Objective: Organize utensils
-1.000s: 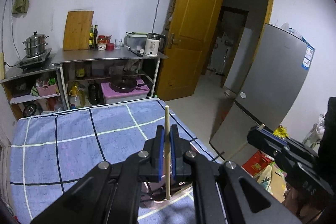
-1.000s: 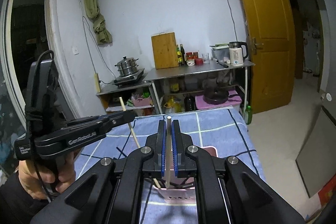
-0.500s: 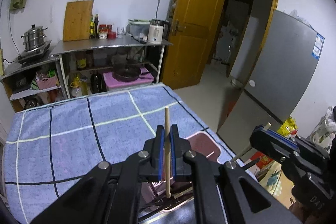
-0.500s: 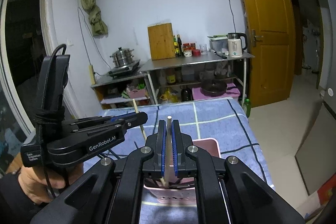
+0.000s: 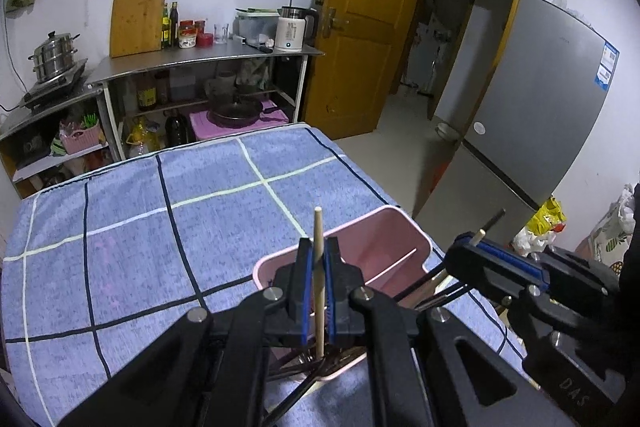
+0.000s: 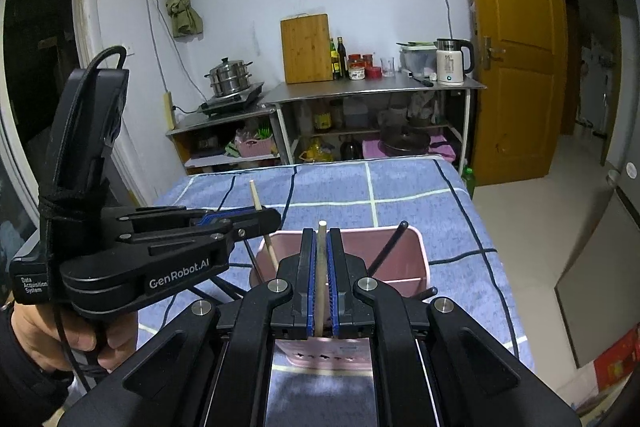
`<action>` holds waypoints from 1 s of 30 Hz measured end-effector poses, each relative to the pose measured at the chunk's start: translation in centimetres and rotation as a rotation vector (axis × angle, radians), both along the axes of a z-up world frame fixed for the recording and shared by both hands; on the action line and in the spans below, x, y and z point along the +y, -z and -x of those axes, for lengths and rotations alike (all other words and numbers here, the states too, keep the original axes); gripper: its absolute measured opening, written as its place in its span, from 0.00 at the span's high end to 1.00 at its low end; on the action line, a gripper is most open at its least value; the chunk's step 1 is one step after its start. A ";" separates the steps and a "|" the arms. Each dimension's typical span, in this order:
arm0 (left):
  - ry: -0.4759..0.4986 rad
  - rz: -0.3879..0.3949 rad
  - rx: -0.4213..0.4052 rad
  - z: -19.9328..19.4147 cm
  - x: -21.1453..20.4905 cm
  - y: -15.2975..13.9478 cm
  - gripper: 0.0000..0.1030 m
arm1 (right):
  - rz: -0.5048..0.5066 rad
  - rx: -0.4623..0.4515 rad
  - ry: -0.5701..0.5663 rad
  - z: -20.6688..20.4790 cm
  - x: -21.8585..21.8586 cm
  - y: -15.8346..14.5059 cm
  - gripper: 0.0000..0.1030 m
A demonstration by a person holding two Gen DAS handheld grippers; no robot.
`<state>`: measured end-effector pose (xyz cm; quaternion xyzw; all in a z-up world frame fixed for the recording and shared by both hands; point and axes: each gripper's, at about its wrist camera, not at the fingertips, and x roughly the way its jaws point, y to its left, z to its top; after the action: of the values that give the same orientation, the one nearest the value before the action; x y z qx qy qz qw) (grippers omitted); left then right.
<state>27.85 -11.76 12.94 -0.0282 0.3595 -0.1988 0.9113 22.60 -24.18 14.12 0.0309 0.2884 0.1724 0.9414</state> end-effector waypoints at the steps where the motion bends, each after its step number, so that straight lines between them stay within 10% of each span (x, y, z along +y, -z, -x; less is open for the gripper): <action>1: 0.003 0.004 -0.001 0.1 0.0 -0.1 0.94 | 0.001 0.001 0.000 0.1 0.0 0.0 0.95; 21: 0.017 0.097 -0.125 6.4 2.6 -3.9 0.63 | -0.038 -0.058 0.025 5.0 -2.0 -1.9 0.79; 30: -0.022 0.112 -0.146 11.4 4.2 -1.0 0.50 | -0.043 -0.055 0.056 8.5 -1.9 0.0 0.72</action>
<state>16.46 -7.55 13.94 -0.0686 0.2799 -0.2102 0.9342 14.05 -26.13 14.09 0.0546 0.2578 0.1531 0.9524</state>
